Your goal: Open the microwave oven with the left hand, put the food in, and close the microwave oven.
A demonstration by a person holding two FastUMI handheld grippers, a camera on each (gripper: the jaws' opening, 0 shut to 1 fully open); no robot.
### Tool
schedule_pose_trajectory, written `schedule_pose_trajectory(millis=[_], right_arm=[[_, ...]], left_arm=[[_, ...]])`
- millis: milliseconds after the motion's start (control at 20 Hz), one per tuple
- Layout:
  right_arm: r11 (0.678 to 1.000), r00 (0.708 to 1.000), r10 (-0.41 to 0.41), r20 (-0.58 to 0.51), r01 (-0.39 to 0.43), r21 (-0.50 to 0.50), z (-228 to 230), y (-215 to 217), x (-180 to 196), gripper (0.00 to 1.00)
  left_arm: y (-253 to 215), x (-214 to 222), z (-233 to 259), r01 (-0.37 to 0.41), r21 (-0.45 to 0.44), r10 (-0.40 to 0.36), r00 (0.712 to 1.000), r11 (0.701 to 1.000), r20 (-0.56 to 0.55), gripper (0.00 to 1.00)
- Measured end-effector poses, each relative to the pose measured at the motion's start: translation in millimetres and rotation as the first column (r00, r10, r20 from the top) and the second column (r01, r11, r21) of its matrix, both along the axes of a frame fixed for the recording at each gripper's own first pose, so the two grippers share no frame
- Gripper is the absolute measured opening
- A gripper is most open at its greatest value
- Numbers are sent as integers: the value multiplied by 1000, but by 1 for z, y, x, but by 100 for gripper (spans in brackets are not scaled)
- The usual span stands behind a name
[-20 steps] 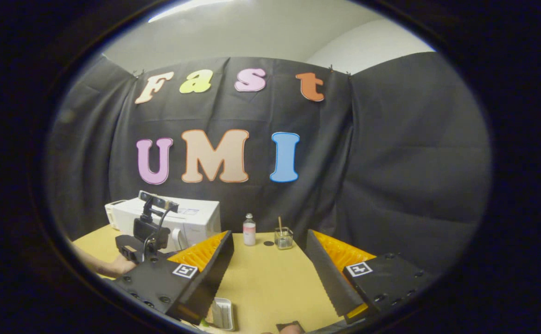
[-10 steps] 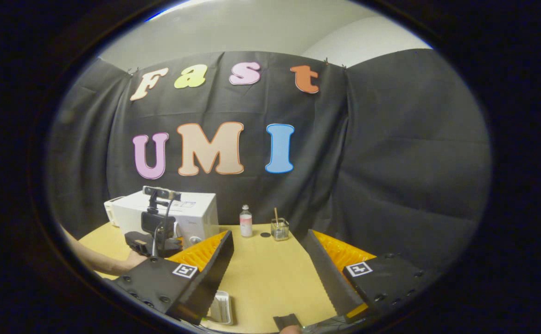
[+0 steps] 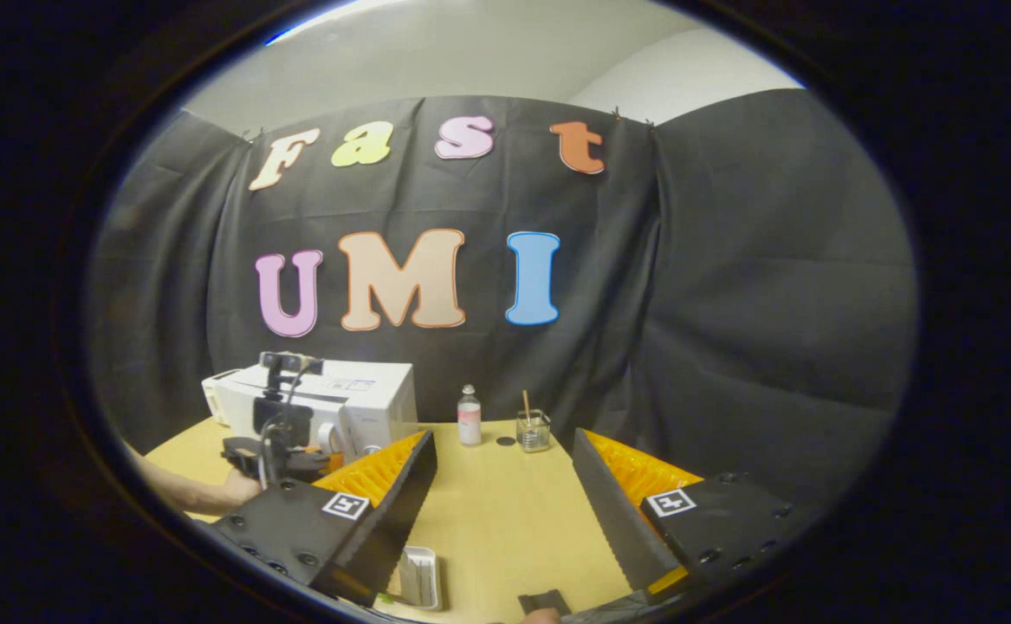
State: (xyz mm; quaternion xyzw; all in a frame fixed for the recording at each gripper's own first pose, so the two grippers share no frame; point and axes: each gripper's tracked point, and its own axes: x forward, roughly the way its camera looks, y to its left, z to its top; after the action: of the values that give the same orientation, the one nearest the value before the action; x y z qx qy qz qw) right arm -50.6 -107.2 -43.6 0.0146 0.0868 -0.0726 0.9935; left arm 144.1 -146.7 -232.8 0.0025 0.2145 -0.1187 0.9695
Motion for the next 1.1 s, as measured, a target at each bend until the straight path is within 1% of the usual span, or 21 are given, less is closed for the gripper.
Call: schedule_pose_trajectory(millis=[100,200,250,300,350,400,500,550,600,650,900,1000,1050,1100], right_arm=[[1000,1000,14,-3,-14,-3,-3,5,3,96],[999,999,42,-8,-42,-5,-7,16,8,97],[998,998,55,-2,-55,-14,-6,20,10,99],[997,997,71,0,-71,-18,-7,27,13,99],[996,996,89,0,-89,-15,-8,36,17,97],[994,994,107,-1,-107,-6,-11,46,20,97],[990,990,138,-5,-138,14,-14,63,23,97],[988,988,154,-3,-154,20,-14,73,25,100],[985,985,170,1,-170,23,-14,82,27,100],[982,983,186,3,-186,23,-14,92,28,97],[969,970,245,-4,-244,35,-20,143,27,97],[967,968,250,-2,-250,49,-20,162,27,97],[967,969,248,1,-248,56,-20,170,27,97],[968,969,245,5,-245,59,-20,178,28,97]], left_arm=[[16,-41,-3,17,13,-17,1000,1000,-12,6],[35,-79,-3,21,-16,-22,999,1000,-36,8],[46,-94,-2,21,-26,-22,999,999,-41,8],[58,-111,0,19,-22,-20,998,1000,-52,9],[73,-125,-2,10,-9,-11,998,1000,-62,10],[87,-136,-1,-8,0,8,998,1000,-69,8],[116,-157,-1,-63,4,63,994,998,-91,9],[129,-166,0,-91,7,91,991,996,-96,9],[145,-173,1,-119,11,120,988,993,-98,9],[160,-180,1,-148,15,149,984,989,-101,9],[247,-208,1,-271,43,274,958,962,-90,8],[269,-212,3,-280,-6,277,954,960,-115,8],[274,-215,1,-268,-11,264,956,963,-125,8],[279,-215,3,-244,-3,242,964,970,-111,8]])
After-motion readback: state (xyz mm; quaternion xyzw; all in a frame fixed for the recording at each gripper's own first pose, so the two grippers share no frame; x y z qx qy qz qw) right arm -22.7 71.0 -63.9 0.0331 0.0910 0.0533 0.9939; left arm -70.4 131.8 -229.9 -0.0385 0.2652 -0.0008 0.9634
